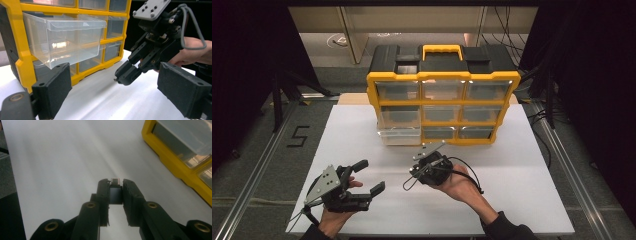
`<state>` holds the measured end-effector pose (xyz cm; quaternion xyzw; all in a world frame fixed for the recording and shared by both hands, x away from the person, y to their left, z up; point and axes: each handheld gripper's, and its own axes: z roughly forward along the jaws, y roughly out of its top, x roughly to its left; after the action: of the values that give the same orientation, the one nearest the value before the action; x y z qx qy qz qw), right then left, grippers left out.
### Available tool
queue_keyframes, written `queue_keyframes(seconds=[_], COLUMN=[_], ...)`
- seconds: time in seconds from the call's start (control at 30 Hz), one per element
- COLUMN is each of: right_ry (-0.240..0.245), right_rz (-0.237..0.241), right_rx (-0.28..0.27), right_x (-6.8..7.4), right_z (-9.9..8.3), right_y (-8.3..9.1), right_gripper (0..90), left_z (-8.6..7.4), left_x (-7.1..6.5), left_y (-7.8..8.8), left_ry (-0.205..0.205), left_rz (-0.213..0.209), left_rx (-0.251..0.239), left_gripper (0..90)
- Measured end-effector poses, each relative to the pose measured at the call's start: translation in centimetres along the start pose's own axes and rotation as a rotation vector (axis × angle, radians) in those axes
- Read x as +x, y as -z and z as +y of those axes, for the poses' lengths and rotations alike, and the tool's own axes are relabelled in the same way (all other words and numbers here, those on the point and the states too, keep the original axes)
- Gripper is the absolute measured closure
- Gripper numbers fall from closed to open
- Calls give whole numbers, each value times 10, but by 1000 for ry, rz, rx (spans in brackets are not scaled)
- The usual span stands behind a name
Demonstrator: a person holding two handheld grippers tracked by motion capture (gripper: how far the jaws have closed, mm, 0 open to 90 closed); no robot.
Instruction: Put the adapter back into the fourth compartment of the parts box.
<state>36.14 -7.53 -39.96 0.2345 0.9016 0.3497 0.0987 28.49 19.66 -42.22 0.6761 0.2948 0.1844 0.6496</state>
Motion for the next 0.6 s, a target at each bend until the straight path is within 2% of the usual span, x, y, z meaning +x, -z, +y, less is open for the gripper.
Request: queue_keyframes(seconds=[0.6], right_ry=[2], right_rz=[-9], right_rx=[-80], right_x=[-1], right_z=[8], right_y=[22], right_gripper=[768], left_z=[0], left_x=[0], left_y=[0], left_ry=[0], left_rz=[1], left_rx=[3], left_gripper=[115])
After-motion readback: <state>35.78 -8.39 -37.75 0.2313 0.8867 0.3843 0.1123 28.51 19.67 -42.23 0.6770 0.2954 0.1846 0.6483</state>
